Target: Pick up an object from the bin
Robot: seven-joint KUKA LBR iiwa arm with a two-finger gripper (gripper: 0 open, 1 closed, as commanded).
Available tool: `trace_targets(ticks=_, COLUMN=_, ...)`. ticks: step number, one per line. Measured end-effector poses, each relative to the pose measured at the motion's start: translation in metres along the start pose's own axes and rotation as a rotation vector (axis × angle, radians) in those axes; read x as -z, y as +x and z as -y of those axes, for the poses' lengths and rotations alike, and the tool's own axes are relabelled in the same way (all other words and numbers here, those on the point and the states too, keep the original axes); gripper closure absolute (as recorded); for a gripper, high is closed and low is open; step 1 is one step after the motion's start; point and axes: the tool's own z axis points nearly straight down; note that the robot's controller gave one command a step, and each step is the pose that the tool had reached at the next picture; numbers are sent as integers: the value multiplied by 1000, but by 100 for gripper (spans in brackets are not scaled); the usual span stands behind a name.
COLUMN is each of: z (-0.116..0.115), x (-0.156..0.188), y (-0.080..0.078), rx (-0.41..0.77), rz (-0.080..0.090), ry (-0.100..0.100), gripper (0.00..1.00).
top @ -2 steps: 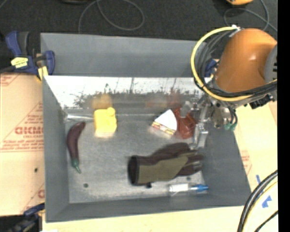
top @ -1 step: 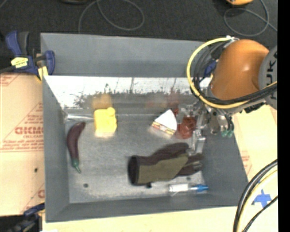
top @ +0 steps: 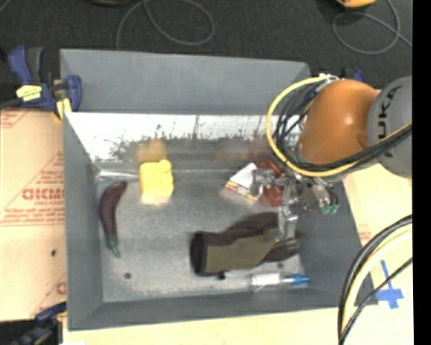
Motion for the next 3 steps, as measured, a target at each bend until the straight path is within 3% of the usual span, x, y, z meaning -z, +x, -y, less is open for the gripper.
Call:
trace_targets(ticks=1, z=-23, x=-51, y=3, rx=226, rz=2, ry=0, gripper=100)
trace_targets(ticks=2, z=-23, x=-51, y=3, rx=226, rz=2, ry=0, gripper=100)
trace_targets(ticks=3, z=-32, x=76, y=-27, rx=207, rz=7, ry=1, gripper=100)
